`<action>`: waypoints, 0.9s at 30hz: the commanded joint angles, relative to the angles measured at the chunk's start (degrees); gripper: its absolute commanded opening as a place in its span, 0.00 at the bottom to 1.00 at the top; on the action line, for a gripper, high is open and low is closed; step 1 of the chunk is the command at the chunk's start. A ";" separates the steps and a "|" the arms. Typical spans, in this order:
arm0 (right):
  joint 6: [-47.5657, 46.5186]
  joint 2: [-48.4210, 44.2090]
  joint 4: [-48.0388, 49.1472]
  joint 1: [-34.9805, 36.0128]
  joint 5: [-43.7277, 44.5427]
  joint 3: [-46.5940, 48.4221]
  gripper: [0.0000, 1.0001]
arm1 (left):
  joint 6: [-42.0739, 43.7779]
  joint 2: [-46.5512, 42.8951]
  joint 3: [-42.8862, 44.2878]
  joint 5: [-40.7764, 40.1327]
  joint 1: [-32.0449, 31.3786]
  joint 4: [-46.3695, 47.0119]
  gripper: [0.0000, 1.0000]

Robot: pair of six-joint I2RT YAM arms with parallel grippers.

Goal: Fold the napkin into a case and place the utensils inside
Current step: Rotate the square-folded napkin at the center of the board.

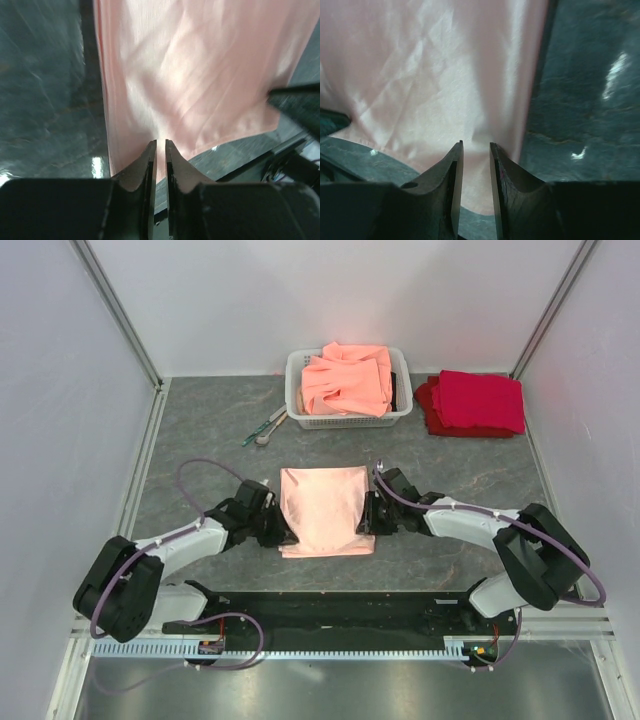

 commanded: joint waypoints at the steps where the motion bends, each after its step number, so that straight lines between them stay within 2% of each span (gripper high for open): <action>1: -8.17 1.06 0.28 -2.04 6.79 2.97 0.35 | -5.13 2.55 -3.20 -0.02 -7.36 6.56 0.18; 5: -15.82 8.44 -4.46 -2.66 16.16 13.42 0.35 | -8.91 6.78 -1.54 -1.42 -15.46 9.20 0.18; 8: -19.52 15.81 -9.28 -2.66 19.18 23.88 0.35 | -11.29 8.46 1.62 -1.51 -21.17 11.13 0.19; 10: -20.40 17.42 -12.11 -2.66 19.98 31.53 0.35 | -11.03 8.81 5.47 -1.68 -24.42 10.62 0.21; 13: -18.74 16.72 -17.73 -2.66 21.12 36.55 0.39 | -10.42 5.40 7.69 -5.00 -24.36 5.97 0.25; 15: -15.67 13.92 -19.94 -2.66 15.80 34.82 0.42 | -8.40 0.65 8.05 -7.21 -22.78 2.03 0.28; 17: -11.12 10.07 -17.68 -2.66 10.43 30.87 0.43 | -6.82 -1.99 8.57 -8.80 -20.85 -0.79 0.28; 19: -8.02 6.80 -12.51 -2.57 4.11 22.70 0.43 | -4.97 -4.98 8.05 -9.24 -17.25 -2.48 0.28; 21: -4.15 1.88 -9.15 -2.31 2.41 14.90 0.40 | -3.13 -5.17 7.52 -8.90 -13.83 -2.48 0.27; 22: -3.36 0.65 -7.74 -2.31 1.44 12.76 0.39 | -2.33 -4.29 7.61 -7.67 -12.68 -2.39 0.26; 26: -2.12 -2.88 -3.16 -2.31 2.13 6.25 0.18 | 0.75 2.20 8.66 -5.82 -9.77 -1.87 0.20; 27: -2.82 -2.97 -3.07 -2.40 2.83 5.19 0.17 | 1.10 3.26 8.84 -5.73 -9.76 -1.69 0.18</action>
